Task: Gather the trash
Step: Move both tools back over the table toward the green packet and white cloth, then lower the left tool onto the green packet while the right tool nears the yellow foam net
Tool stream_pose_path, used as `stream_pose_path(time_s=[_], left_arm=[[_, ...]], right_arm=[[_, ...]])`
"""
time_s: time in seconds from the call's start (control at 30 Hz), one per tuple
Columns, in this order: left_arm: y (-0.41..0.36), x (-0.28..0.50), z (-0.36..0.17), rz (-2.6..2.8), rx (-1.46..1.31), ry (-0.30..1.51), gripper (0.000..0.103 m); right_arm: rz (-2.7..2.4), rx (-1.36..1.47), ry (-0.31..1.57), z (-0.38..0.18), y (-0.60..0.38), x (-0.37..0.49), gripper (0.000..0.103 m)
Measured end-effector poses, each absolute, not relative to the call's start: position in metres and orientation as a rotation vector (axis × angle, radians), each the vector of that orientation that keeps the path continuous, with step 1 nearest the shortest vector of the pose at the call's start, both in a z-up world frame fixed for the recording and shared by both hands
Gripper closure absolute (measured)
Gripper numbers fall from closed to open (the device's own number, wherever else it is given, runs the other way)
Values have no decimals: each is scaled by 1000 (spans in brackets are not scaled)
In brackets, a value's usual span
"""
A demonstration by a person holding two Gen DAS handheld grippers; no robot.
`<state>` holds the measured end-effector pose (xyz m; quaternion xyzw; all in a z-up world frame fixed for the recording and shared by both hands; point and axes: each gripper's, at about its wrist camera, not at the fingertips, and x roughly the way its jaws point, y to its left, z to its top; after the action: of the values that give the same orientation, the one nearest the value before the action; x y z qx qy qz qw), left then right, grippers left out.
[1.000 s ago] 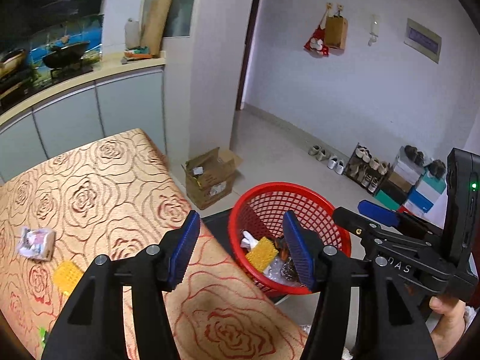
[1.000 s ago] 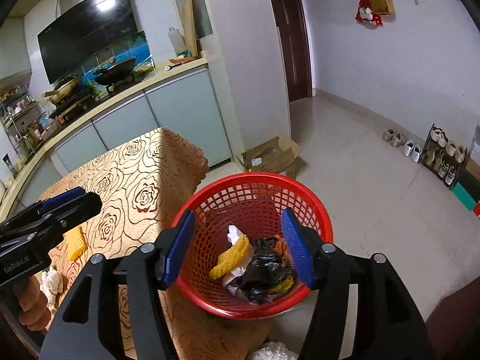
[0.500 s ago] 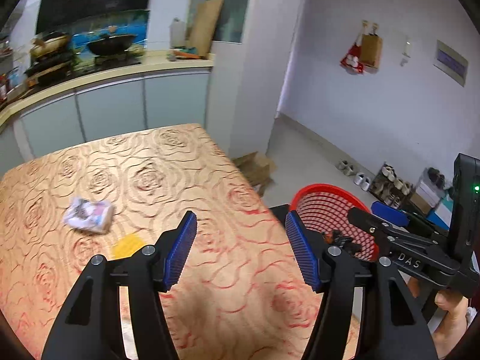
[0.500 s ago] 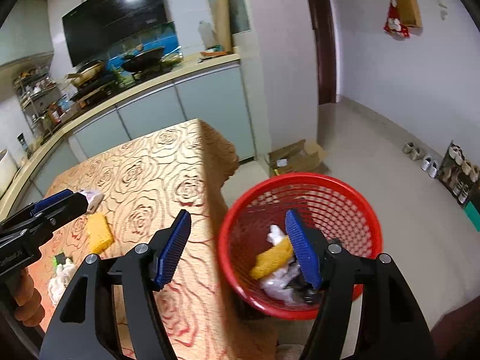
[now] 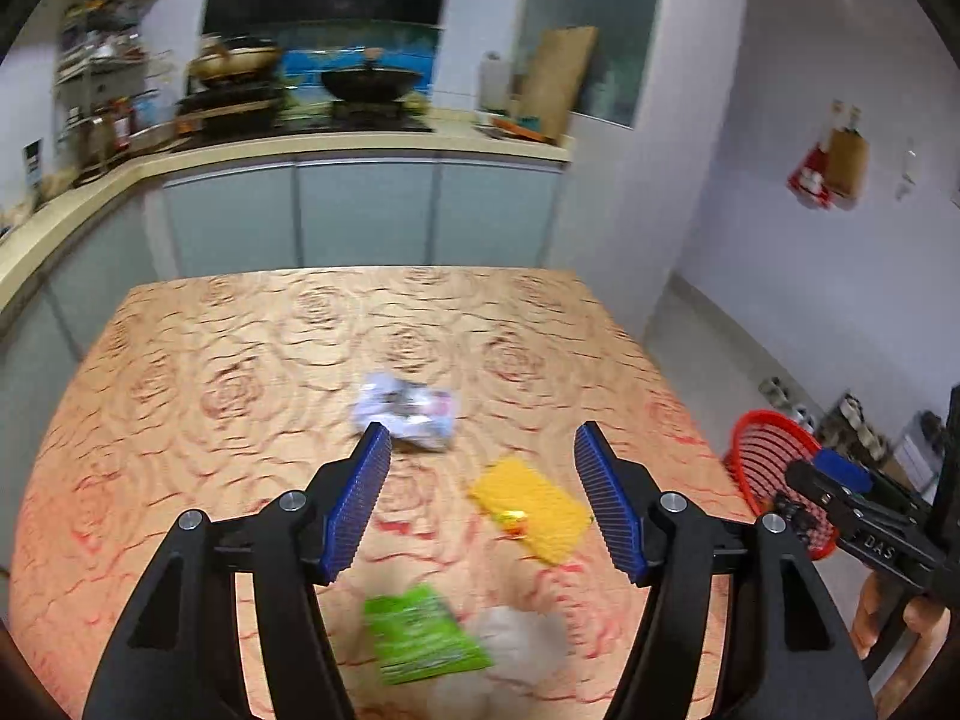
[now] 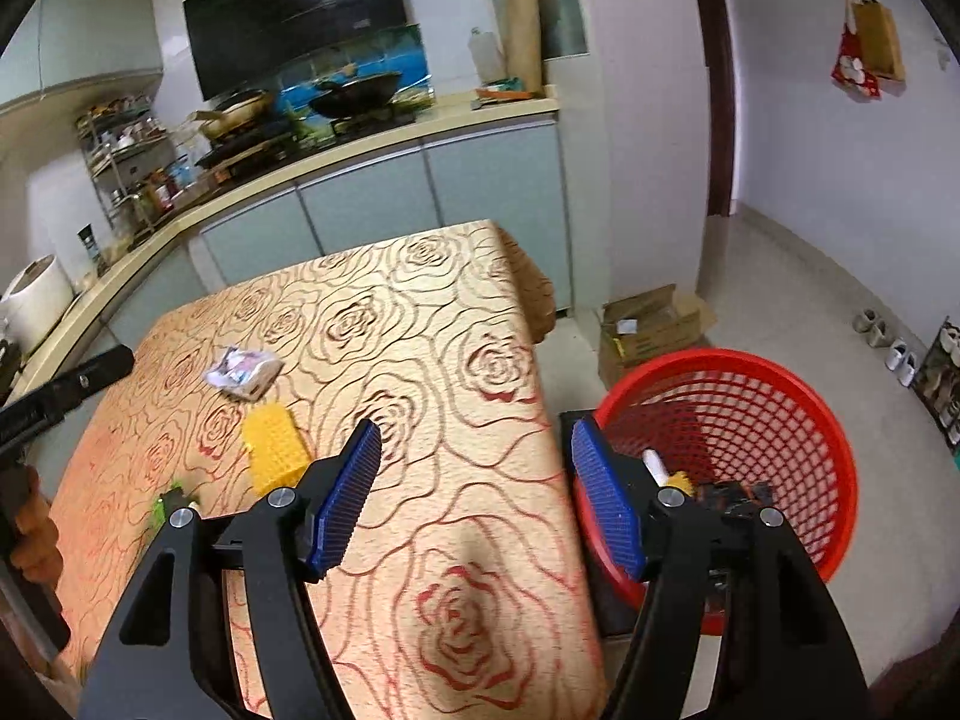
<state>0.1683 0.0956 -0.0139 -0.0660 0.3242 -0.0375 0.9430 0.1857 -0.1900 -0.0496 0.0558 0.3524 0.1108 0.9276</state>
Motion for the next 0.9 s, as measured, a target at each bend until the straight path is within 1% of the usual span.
stream_pose_path(time_s=[0.17, 0.5, 0.67, 0.77, 0.9], left_arm=[[115, 158, -17, -41, -141, 675, 41], [122, 144, -38, -42, -157, 718, 41], [110, 138, -54, -57, -146, 761, 41], [105, 136, -63, -69, -145, 789, 37], [99, 134, -75, -64, -124, 819, 36]], right_arm=[[252, 110, 728, -51, -177, 187, 39], [287, 101, 727, -48, -162, 187, 39], [295, 103, 728, -47, -161, 188, 39], [300, 101, 725, -46, -160, 187, 39], [302, 105, 719, -45, -161, 186, 39]])
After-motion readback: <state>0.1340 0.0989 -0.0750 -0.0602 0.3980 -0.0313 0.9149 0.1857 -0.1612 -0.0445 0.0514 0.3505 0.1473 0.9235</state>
